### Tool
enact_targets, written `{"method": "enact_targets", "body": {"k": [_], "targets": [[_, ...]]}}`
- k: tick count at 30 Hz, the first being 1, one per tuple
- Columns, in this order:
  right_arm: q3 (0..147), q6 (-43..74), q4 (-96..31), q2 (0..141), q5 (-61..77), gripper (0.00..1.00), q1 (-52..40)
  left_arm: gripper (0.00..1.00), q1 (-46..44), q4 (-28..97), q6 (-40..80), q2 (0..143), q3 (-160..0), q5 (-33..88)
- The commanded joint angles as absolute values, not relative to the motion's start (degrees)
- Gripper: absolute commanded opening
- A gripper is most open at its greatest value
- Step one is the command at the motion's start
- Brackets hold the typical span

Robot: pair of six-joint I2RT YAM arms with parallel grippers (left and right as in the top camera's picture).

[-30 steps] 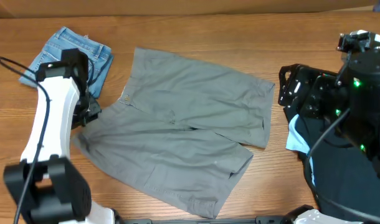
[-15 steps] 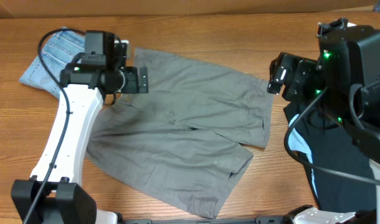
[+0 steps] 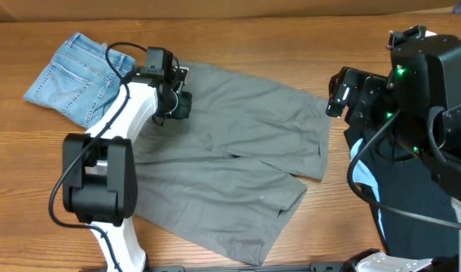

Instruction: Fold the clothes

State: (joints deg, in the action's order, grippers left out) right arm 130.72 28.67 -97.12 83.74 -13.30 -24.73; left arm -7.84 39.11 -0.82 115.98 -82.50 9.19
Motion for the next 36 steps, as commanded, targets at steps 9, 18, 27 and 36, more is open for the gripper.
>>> {"method": "enact_targets", "body": {"k": [9, 18, 27, 36], "targets": [[130.0, 31.1, -97.0, 85.0, -13.2, 0.98, -24.3, 0.04, -2.2, 38.4, 4.9, 122.0, -82.4, -3.7], [123.2, 33.3, -96.1, 87.7, -12.7, 0.99, -19.6, 0.04, 6.9, 39.7, 7.7, 121.5, -82.5, -1.8], [109.4, 26.6, -81.6, 93.4, -7.7, 0.92, -15.4, 0.08, 6.3, 41.9, 4.4, 110.2, -84.4, 7.1], [101.5, 22.5, -64.3, 103.5, -7.8, 0.79, -13.7, 0.29, 3.8, 50.4, 4.3, 90.7, -85.8, 7.1]]}}
